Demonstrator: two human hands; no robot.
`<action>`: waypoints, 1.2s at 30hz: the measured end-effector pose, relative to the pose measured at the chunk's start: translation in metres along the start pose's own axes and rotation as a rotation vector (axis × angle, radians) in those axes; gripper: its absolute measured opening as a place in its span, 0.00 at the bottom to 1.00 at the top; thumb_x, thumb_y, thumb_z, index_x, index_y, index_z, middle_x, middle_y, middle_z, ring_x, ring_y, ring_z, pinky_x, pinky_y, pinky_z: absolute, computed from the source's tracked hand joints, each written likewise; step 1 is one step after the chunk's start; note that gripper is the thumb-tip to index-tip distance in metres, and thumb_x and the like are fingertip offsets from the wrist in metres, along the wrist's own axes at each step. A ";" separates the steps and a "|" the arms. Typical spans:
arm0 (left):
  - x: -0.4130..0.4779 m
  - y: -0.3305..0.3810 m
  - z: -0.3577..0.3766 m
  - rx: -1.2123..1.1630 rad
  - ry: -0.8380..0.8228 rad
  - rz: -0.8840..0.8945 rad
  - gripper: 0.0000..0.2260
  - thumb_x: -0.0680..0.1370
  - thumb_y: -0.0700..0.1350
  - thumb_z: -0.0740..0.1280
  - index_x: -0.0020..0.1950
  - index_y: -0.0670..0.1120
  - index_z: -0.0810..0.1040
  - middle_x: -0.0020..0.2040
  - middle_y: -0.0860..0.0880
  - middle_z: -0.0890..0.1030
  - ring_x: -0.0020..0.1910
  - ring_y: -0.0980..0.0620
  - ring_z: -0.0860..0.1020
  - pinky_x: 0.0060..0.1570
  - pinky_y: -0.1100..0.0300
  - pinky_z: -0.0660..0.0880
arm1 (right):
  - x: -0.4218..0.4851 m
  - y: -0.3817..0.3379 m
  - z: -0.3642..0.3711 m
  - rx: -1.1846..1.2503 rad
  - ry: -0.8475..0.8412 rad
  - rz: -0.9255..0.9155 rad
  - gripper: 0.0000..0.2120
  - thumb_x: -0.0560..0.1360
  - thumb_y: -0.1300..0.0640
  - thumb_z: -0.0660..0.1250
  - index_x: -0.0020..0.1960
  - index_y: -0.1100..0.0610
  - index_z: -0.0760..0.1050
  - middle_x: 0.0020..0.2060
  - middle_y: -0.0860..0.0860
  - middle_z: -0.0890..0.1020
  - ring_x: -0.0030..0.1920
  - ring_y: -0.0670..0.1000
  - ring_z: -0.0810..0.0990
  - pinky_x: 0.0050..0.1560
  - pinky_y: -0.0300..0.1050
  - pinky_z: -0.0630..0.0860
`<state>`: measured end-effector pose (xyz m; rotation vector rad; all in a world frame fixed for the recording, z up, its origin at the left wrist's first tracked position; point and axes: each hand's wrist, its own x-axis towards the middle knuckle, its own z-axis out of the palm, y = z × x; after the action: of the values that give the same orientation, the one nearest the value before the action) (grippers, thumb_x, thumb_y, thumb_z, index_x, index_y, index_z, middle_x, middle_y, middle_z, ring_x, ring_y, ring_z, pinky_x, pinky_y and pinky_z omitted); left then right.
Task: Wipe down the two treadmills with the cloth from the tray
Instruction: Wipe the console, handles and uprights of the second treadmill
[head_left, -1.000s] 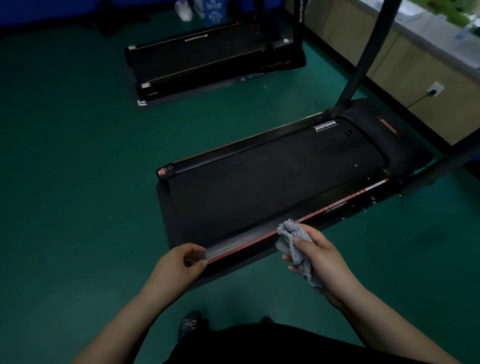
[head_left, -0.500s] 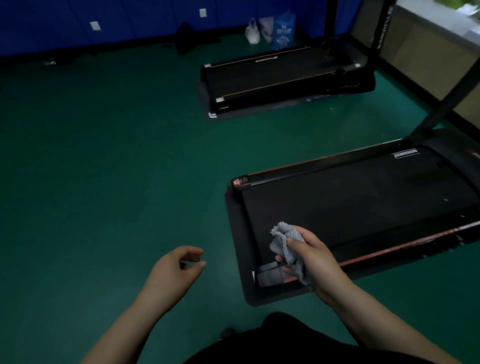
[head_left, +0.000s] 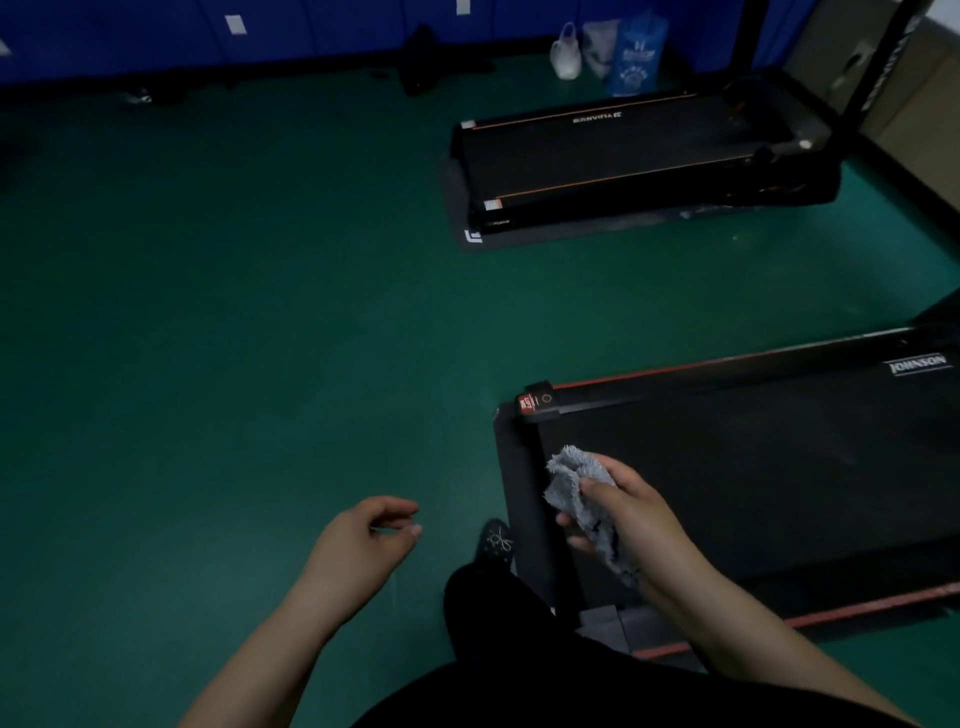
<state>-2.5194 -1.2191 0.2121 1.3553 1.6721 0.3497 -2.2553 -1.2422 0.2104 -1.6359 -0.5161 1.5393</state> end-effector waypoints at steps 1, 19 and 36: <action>0.022 0.008 -0.007 0.007 -0.001 0.000 0.07 0.74 0.44 0.71 0.50 0.53 0.80 0.46 0.56 0.82 0.43 0.62 0.80 0.41 0.74 0.70 | 0.018 -0.014 0.004 0.003 -0.002 -0.005 0.12 0.79 0.61 0.62 0.59 0.49 0.76 0.49 0.57 0.84 0.44 0.57 0.84 0.38 0.47 0.80; 0.351 0.188 -0.091 0.158 -0.053 0.155 0.08 0.73 0.42 0.72 0.50 0.51 0.80 0.45 0.55 0.82 0.39 0.63 0.80 0.38 0.79 0.68 | 0.256 -0.234 0.033 0.109 0.110 -0.097 0.11 0.79 0.64 0.61 0.56 0.52 0.76 0.42 0.56 0.85 0.38 0.57 0.83 0.34 0.47 0.80; 0.677 0.420 -0.059 0.450 -0.542 0.493 0.08 0.74 0.44 0.72 0.50 0.55 0.78 0.47 0.55 0.81 0.46 0.58 0.80 0.43 0.72 0.70 | 0.429 -0.355 0.009 0.454 0.633 -0.100 0.13 0.79 0.61 0.61 0.60 0.50 0.76 0.49 0.59 0.84 0.42 0.55 0.82 0.37 0.48 0.77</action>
<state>-2.2826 -0.4567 0.2191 1.9876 0.9815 -0.1319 -2.1084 -0.7055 0.2183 -1.5863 0.0911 0.8983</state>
